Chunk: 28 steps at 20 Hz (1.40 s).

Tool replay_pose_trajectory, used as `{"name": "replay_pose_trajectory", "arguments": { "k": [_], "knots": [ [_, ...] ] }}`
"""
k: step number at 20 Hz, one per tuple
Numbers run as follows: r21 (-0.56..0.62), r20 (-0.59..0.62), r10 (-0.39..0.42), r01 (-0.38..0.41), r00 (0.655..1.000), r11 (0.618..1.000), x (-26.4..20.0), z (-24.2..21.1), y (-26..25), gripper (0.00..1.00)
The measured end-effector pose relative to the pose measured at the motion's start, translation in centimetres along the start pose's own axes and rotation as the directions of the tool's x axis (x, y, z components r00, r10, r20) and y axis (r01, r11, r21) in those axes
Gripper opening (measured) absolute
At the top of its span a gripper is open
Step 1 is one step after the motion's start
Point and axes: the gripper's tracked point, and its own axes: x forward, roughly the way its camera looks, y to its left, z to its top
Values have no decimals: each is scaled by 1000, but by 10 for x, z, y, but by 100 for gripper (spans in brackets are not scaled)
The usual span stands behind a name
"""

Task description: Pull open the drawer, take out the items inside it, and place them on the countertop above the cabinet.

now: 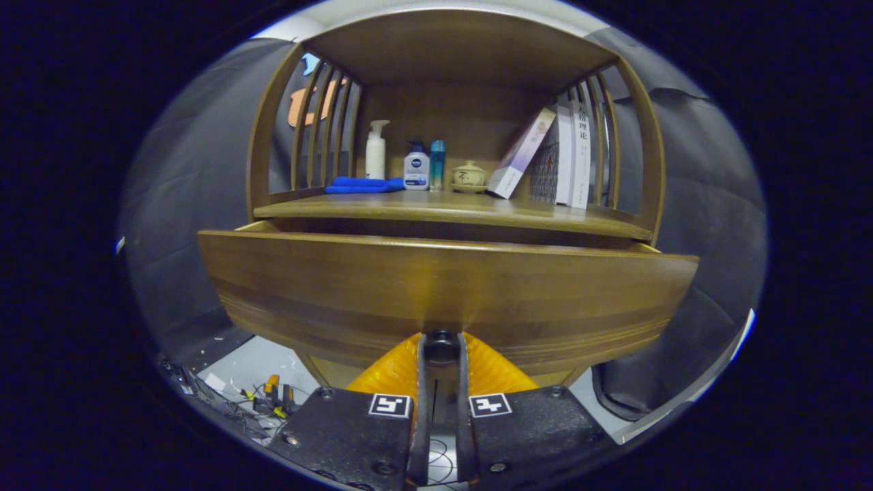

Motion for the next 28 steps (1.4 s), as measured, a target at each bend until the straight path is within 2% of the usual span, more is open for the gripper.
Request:
{"name": "replay_pose_trajectory", "arguments": {
  "k": [12, 16, 21, 23, 25, 28],
  "knots": [
    [-33, -22, 55, -56, 998, 998, -53, -28, -4, 18],
    [-54, -40, 72, -74, 997, 996, -80, -40, -2, 19],
    [-66, -88, 86, -92, 992, 994, -90, -45, 1, 19],
    [-63, -133, 88, -97, 987, 993, -93, -46, 1, 20],
    [-22, -172, 98, -103, 980, 994, -98, -43, 1, 27],
    [23, -188, 157, -155, 969, 988, -112, -29, 7, 36]
  ]
}}
